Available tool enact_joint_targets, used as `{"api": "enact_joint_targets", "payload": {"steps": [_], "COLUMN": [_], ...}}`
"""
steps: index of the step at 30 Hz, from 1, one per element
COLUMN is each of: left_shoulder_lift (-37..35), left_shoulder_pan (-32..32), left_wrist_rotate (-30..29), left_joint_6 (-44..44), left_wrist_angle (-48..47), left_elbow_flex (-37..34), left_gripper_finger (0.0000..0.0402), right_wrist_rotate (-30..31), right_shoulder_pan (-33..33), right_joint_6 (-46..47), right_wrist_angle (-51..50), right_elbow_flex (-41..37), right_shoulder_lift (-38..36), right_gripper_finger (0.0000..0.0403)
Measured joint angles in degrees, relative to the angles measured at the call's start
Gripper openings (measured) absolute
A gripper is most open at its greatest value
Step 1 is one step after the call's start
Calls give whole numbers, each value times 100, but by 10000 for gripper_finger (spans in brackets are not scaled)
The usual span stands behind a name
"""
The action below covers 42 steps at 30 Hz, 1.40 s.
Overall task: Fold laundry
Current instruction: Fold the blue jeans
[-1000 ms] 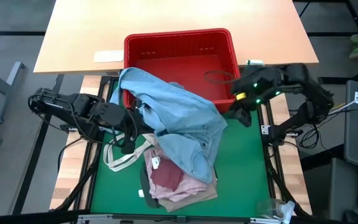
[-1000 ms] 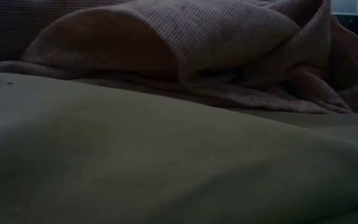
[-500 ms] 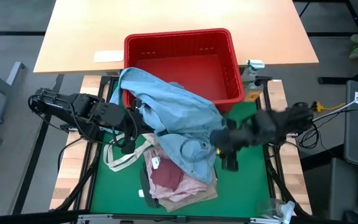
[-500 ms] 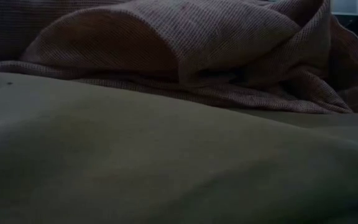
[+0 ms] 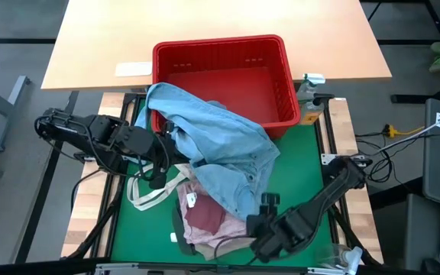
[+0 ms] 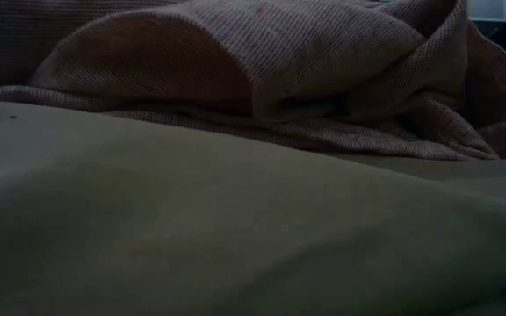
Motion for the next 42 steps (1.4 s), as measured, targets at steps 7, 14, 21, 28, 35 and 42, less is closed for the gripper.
{"api": "enact_joint_targets", "payload": {"steps": [7,14,21,28,35,42], "left_shoulder_lift": [0,0,0,0,0,0], "left_shoulder_pan": [0,0,0,-2,-2,-4], "left_wrist_rotate": [0,0,0,0,2,4], "left_joint_6": [0,0,0,0,0,0], "left_wrist_angle": [0,0,0,0,0,0], "left_elbow_flex": [0,0,0,0,0,-2], "left_gripper_finger": [0,0,0,0,0,0], "right_wrist_rotate": [623,1189,1300,1803,1519,1625], "right_shoulder_pan": [28,24,25,-40,-105,-145], "right_joint_6": [763,1432,1444,1734,1990,1981], "right_wrist_angle": [966,1017,1101,912,678,470], "right_elbow_flex": [0,0,0,2,2,2], "right_shoulder_lift": [224,301,545,706,877,1033], "right_gripper_finger": [191,191,191,191,191,191]}}
